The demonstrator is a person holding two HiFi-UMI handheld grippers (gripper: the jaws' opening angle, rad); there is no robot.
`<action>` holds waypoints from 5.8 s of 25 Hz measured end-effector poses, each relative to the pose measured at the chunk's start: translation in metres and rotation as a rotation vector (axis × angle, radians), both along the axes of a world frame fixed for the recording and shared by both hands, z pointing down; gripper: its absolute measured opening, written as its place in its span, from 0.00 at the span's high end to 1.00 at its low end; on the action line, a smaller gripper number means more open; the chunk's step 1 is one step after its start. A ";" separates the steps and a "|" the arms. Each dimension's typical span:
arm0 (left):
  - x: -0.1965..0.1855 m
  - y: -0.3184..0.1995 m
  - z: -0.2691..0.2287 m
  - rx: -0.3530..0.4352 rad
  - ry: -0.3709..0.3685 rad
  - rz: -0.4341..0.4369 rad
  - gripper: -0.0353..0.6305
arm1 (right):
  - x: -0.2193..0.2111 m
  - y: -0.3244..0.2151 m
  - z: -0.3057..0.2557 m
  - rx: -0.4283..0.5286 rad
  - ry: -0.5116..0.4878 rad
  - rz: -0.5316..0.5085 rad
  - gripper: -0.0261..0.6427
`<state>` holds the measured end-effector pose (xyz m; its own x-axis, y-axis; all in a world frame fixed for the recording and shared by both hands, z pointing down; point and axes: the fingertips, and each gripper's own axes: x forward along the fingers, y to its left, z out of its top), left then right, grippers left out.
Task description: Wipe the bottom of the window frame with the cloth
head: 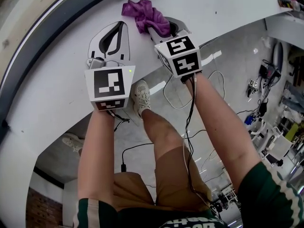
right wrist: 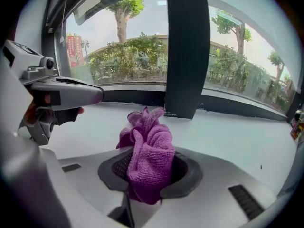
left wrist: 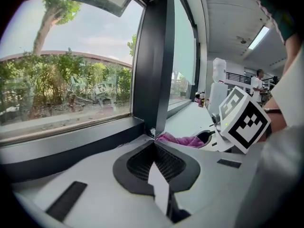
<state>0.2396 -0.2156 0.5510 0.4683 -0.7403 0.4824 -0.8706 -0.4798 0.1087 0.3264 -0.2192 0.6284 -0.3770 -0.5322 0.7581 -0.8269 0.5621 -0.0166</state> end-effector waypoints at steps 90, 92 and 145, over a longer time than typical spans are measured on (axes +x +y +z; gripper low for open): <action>-0.320 0.194 -0.022 -0.078 -0.126 -0.313 0.94 | -0.319 0.198 0.001 -0.176 -0.009 -0.447 0.77; -0.333 0.200 -0.024 -0.081 -0.119 -0.329 0.94 | -0.334 0.203 -0.001 -0.174 -0.007 -0.463 0.77; -0.567 0.343 -0.027 -0.183 -0.096 -0.707 0.94 | -0.624 0.340 -0.005 -0.185 -0.116 -0.802 0.77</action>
